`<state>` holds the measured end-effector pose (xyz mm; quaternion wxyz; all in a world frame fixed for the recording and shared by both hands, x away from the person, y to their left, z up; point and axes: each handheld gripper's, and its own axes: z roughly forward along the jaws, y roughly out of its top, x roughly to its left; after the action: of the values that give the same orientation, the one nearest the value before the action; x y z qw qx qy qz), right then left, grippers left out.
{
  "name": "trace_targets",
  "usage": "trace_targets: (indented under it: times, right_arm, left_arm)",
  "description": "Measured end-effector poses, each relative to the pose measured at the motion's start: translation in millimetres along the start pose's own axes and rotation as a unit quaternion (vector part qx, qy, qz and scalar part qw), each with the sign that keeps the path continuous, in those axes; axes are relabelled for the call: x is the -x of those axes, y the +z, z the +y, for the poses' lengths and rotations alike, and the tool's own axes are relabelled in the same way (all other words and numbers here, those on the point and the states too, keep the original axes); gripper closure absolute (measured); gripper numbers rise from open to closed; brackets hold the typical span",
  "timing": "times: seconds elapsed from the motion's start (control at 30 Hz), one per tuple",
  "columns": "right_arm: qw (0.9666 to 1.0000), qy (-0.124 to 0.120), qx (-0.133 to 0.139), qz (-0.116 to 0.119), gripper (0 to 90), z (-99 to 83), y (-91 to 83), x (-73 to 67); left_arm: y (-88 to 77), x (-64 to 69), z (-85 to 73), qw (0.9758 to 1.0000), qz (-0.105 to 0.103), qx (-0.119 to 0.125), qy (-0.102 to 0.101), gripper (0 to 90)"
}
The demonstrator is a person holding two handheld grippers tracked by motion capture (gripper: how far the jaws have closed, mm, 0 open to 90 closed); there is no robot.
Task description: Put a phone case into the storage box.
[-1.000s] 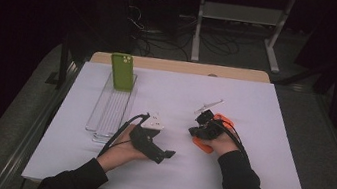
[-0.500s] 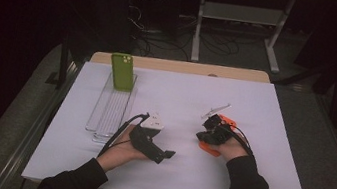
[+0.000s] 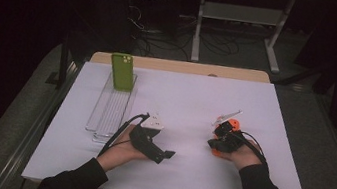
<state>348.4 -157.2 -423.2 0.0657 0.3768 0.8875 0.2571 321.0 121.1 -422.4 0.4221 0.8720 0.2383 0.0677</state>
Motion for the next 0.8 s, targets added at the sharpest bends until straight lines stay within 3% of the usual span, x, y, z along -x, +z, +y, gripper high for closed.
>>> trace_targets:
  times: [0.33,0.63,0.77,0.8]
  right_arm:
    - [0.9995,0.016,-0.016,-0.022,88.7,-22.7,-16.3,12.0]
    - [0.9978,0.042,-0.017,-0.048,88.7,-41.0,-29.7,28.9]
    - [0.9982,0.045,-0.004,-0.040,88.5,-44.6,-31.4,31.2]
    - [0.9982,0.051,0.010,-0.030,88.4,-45.3,-32.6,30.9]
  left_arm:
    - [0.4,-1.2,0.0,1.0000,0.000,0.000,0.004,0.0]
    - [1.4,-0.2,-0.7,1.0000,-0.004,0.000,-0.006,0.0]
    - [1.6,-0.2,-0.5,1.0000,-0.005,-0.004,-0.003,0.0]
    - [1.8,0.1,-0.6,1.0000,-0.005,-0.003,-0.004,0.0]
